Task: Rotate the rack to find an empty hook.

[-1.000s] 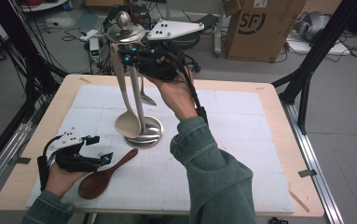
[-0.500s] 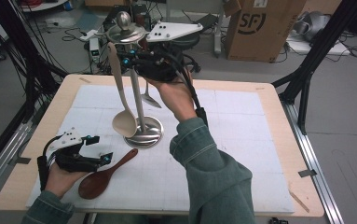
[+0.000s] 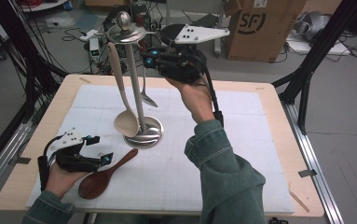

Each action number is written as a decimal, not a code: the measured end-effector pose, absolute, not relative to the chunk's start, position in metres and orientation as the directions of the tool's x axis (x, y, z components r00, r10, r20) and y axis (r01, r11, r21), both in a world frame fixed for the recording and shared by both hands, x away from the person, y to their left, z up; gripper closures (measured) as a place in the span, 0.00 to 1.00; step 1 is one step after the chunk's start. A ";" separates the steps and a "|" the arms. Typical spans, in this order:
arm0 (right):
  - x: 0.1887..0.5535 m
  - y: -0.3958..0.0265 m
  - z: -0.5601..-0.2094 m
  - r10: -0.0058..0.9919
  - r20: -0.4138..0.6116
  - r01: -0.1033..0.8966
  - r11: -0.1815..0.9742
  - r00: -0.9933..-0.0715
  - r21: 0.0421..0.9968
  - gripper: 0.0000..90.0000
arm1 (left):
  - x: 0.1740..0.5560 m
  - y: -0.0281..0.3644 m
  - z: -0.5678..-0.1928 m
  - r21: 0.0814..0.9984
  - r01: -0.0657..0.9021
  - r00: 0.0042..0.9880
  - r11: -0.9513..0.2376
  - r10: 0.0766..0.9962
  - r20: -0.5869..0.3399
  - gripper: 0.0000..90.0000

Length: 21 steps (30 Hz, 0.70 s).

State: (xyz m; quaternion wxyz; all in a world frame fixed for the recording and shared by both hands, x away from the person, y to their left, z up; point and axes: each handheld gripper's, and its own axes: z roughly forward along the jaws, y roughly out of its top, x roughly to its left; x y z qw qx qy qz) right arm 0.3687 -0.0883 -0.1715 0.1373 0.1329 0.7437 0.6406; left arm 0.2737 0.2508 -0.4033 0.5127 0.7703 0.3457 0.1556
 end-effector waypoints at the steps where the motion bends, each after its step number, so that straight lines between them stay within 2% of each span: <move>1: 0.369 -0.090 -0.171 0.375 -0.035 0.019 0.141 -0.926 0.990 0.99 | 0.274 0.251 -0.403 0.897 0.374 0.712 -0.237 0.692 -0.114 0.16; 11: 0.372 -0.094 -0.162 0.398 -0.030 0.018 0.115 -0.917 0.993 0.99 | 0.274 0.251 -0.404 0.897 0.373 0.714 -0.236 0.691 -0.116 0.16; 21: 0.367 -0.079 -0.157 0.374 -0.068 -0.011 0.152 -0.925 0.988 0.99 | 0.274 0.251 -0.404 0.897 0.375 0.714 -0.234 0.690 -0.119 0.16</move>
